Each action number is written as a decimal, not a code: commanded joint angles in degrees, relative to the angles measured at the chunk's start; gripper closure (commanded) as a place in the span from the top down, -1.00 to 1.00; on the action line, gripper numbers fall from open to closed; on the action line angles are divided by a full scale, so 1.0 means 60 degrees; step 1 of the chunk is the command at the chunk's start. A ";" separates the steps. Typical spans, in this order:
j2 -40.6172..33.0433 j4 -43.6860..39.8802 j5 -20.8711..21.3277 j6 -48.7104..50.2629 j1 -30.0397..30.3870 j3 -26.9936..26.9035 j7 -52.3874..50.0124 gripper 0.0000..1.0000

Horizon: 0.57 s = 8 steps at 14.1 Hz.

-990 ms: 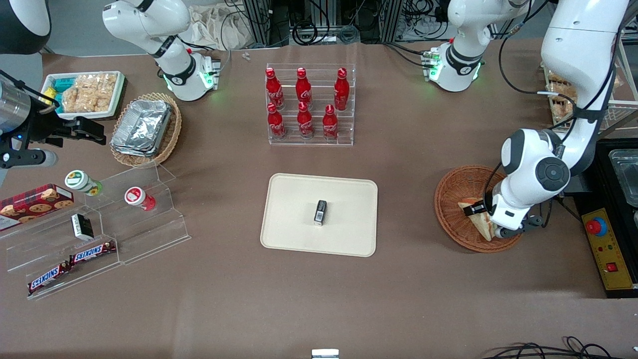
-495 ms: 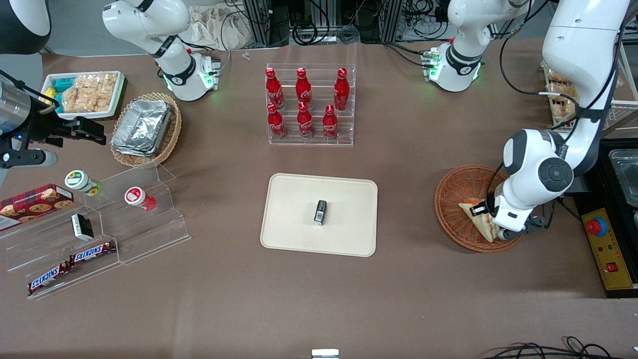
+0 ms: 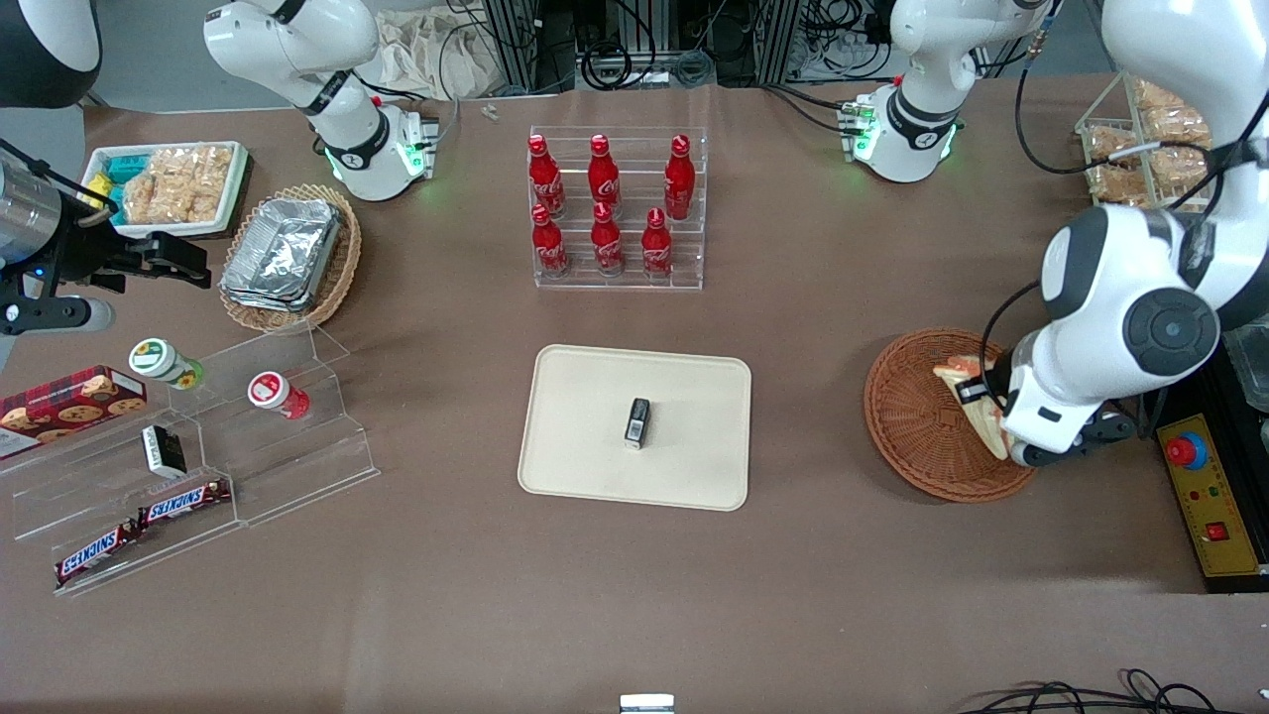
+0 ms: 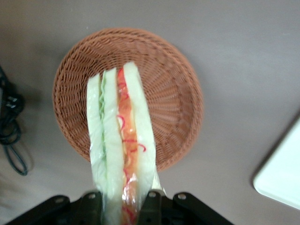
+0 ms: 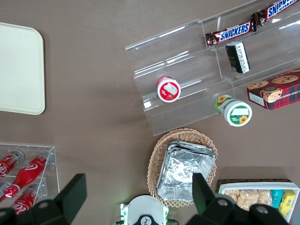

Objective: Place sandwich from basket to tray
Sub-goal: 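Carry the held sandwich with the left gripper over the cream tray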

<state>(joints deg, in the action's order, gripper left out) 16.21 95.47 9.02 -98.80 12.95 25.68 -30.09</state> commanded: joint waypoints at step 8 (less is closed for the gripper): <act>0.1586 -0.0780 0.0253 -0.0623 -0.1745 0.2107 -0.1694 -1.00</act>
<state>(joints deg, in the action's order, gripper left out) 20.40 91.44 9.08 -98.59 5.34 38.30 -39.31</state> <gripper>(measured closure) 0.797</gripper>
